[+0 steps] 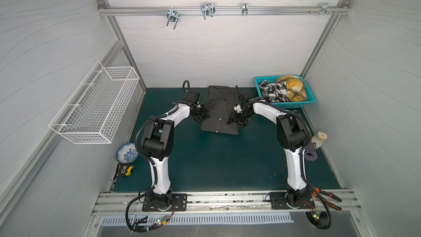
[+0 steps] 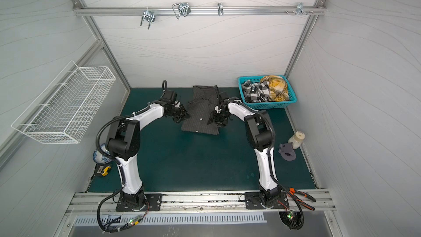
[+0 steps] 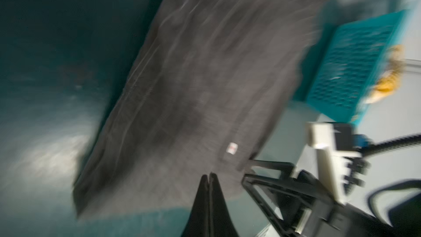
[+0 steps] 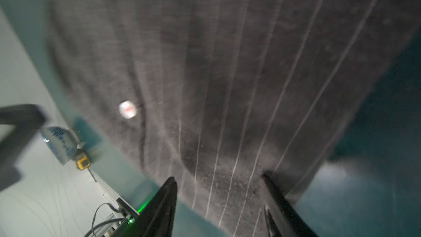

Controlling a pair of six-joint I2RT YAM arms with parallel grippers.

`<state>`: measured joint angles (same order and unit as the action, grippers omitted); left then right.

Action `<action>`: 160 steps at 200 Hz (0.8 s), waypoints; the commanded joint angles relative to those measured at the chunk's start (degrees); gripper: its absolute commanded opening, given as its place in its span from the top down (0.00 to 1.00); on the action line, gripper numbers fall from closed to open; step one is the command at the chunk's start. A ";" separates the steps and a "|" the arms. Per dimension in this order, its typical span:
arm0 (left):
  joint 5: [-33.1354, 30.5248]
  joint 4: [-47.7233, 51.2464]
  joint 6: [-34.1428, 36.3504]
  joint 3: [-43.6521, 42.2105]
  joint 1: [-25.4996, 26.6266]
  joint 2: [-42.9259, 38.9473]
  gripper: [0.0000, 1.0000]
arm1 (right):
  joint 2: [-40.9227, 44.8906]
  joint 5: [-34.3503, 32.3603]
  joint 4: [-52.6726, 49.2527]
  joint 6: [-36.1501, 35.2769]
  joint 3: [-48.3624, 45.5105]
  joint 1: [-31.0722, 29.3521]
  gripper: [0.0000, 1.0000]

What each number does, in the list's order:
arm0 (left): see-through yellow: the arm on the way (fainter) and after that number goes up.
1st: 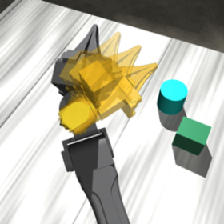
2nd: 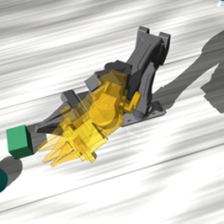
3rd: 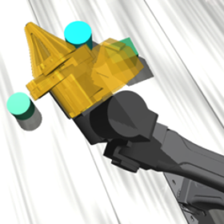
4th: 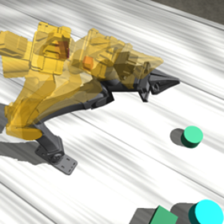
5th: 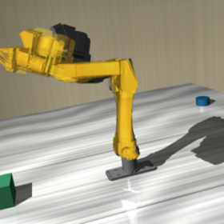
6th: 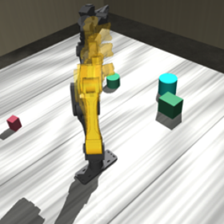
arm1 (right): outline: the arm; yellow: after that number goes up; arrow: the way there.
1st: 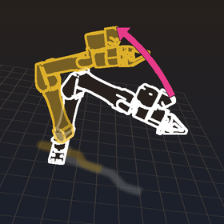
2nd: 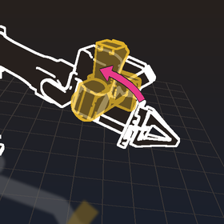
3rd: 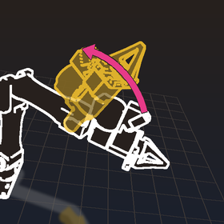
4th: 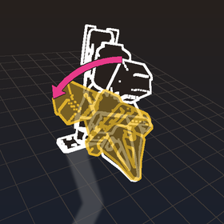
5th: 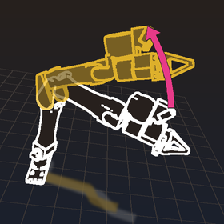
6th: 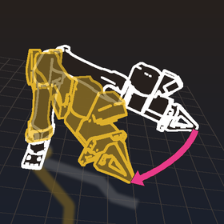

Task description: Fold and stack the long sleeve shirts

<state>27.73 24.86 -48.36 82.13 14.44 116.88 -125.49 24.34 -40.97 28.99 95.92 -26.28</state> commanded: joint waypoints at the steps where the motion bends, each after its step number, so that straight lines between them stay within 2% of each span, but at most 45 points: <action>1: 2.55 -0.04 -0.05 -1.11 -0.03 3.32 1.00 | 0.46 -0.76 0.70 0.06 -1.51 0.62 0.43; 19: 1.21 0.25 0.02 -4.69 0.14 1.47 1.00 | 3.14 -0.59 2.10 1.68 -5.13 -0.13 0.44; 54: 1.95 -1.51 0.91 -17.92 3.64 -7.32 1.00 | 8.60 -0.52 1.75 4.77 -14.15 -5.26 0.56; 87: 2.51 -5.44 -2.11 -34.82 7.00 -22.13 1.00 | 20.58 -6.26 0.55 8.44 -25.96 -10.78 0.56; 95: 2.55 -5.27 -2.51 -36.74 6.79 -25.63 1.00 | 23.78 -7.85 -0.05 8.97 -27.86 -10.84 0.51; 101: 1.90 -4.21 -1.91 -36.89 6.35 -27.82 0.97 | 26.24 -8.95 -0.14 8.97 -28.97 -10.63 0.43; 108: 0.20 -1.80 -0.50 -35.40 5.58 -29.48 0.87 | 28.31 -10.24 -0.44 8.99 -29.66 -10.15 0.33; 120: -1.99 1.65 2.38 -31.28 3.55 -30.24 0.81 | 29.27 -10.71 -0.75 7.78 -29.39 -8.58 0.26; 135: -1.66 3.28 4.63 -25.65 0.71 -28.23 0.81 | 27.19 -9.49 -0.62 5.67 -27.96 -5.93 0.21; 148: -2.34 3.45 6.23 -21.54 -0.47 -24.99 0.80 | 24.18 -9.22 0.76 3.91 -26.41 -4.45 0.20; 160: -0.32 2.04 6.86 -18.75 -1.15 -20.83 0.81 | 21.29 -9.41 1.97 2.65 -24.58 -3.59 0.20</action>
<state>27.62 27.51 -45.39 56.99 15.03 90.35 -98.96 16.40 -40.07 34.79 69.17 -31.79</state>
